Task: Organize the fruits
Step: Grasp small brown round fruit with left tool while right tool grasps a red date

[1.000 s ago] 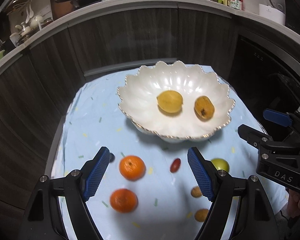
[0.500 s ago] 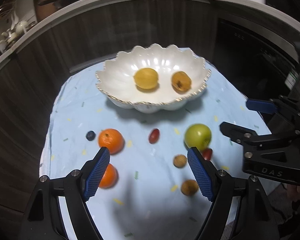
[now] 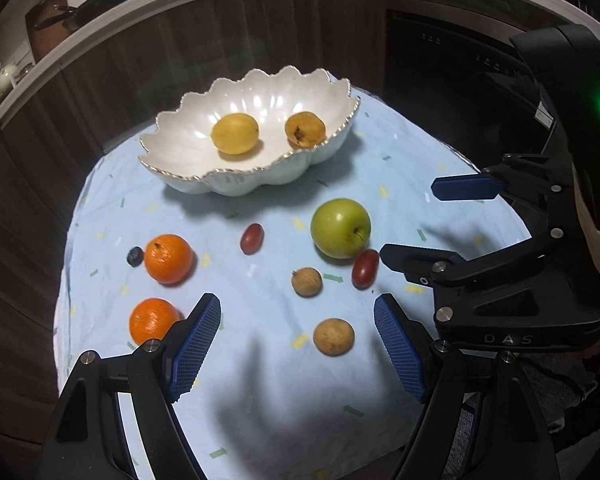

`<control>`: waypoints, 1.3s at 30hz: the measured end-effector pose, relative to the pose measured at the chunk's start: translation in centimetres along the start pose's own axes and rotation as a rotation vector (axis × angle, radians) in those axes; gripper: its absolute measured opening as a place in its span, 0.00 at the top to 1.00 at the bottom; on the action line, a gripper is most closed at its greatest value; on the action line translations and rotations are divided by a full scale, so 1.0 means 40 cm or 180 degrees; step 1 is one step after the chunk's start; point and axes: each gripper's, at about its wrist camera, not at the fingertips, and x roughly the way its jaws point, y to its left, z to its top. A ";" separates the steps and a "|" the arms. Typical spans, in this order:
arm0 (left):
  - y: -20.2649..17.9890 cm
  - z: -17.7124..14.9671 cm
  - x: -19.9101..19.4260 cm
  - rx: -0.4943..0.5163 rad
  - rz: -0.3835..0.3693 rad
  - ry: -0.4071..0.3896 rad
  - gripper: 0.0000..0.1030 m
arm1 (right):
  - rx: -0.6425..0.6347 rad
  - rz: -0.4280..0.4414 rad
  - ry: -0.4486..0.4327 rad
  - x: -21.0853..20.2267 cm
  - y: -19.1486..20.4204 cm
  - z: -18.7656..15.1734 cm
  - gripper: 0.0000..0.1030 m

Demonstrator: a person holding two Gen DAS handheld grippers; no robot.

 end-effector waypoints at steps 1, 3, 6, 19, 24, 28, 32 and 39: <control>-0.002 -0.003 0.005 0.0001 -0.0016 0.0025 0.24 | -0.0012 0.0015 0.0011 0.005 0.000 -0.002 0.30; -0.008 -0.011 0.017 0.0015 -0.0049 0.0067 0.27 | -0.0058 0.0055 0.0021 0.012 0.002 -0.006 0.30; -0.016 -0.020 0.028 0.0038 -0.0108 0.0102 0.32 | -0.0139 0.0101 0.0024 0.022 0.008 -0.008 0.31; -0.020 -0.044 0.073 0.0029 -0.0217 0.0286 0.52 | -0.0337 0.0278 0.0100 0.065 0.027 -0.014 0.40; -0.023 -0.050 0.085 0.0029 -0.0264 0.0332 0.59 | -0.0361 0.0330 0.0136 0.077 0.032 -0.018 0.42; -0.026 -0.053 0.094 0.0036 -0.0296 0.0358 0.66 | -0.0411 0.0332 0.0152 0.087 0.038 -0.020 0.44; -0.030 -0.054 0.101 0.0050 -0.0295 0.0366 0.67 | -0.0424 0.0344 0.0158 0.099 0.038 -0.019 0.47; -0.031 -0.055 0.107 0.0050 -0.0344 0.0370 0.72 | -0.0432 0.0404 0.0171 0.115 0.044 -0.021 0.57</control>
